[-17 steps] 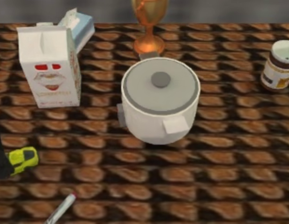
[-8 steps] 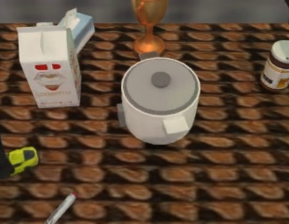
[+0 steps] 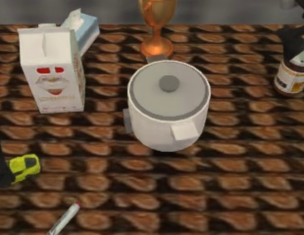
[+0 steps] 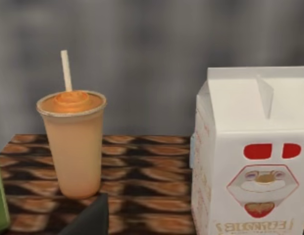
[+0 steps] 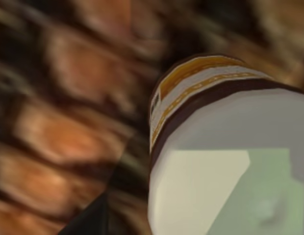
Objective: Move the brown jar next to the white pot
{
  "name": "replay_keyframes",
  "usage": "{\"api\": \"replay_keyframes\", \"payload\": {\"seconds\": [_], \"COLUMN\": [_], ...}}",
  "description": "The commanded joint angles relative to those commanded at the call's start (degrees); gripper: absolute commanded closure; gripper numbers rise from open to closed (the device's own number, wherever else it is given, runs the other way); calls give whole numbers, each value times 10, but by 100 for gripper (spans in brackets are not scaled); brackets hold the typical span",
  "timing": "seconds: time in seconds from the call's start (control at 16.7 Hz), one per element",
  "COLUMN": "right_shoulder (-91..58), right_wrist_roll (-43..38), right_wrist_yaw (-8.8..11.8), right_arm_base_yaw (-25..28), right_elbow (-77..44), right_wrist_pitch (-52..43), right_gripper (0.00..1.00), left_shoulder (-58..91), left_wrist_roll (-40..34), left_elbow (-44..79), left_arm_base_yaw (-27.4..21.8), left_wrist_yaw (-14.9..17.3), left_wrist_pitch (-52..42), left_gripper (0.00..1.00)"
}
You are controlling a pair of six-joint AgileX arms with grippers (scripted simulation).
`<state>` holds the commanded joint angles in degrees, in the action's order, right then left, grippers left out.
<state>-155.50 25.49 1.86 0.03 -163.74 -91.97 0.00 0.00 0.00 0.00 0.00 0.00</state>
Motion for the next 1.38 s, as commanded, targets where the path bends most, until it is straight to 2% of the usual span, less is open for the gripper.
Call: {"api": "replay_keyframes", "payload": {"seconds": [0.54, 1.08, 1.38], "right_shoulder": [-32, -178, -197], "right_wrist_roll": [4, 2, 1], "right_wrist_yaw": [0, -2, -3], "right_arm_base_yaw": [-2, 2, 3], "right_elbow": [-34, -244, -269], "right_wrist_pitch": [-14, -75, -82], "right_gripper": [0, 0, 0], "left_shoulder": [0, 0, 0], "left_wrist_roll": [0, 0, 0], "left_elbow": [0, 0, 0], "left_arm_base_yaw": [0, 0, 0], "left_wrist_yaw": [0, 0, 0], "left_wrist_pitch": [0, 0, 0], "left_gripper": [0, 0, 0]}}
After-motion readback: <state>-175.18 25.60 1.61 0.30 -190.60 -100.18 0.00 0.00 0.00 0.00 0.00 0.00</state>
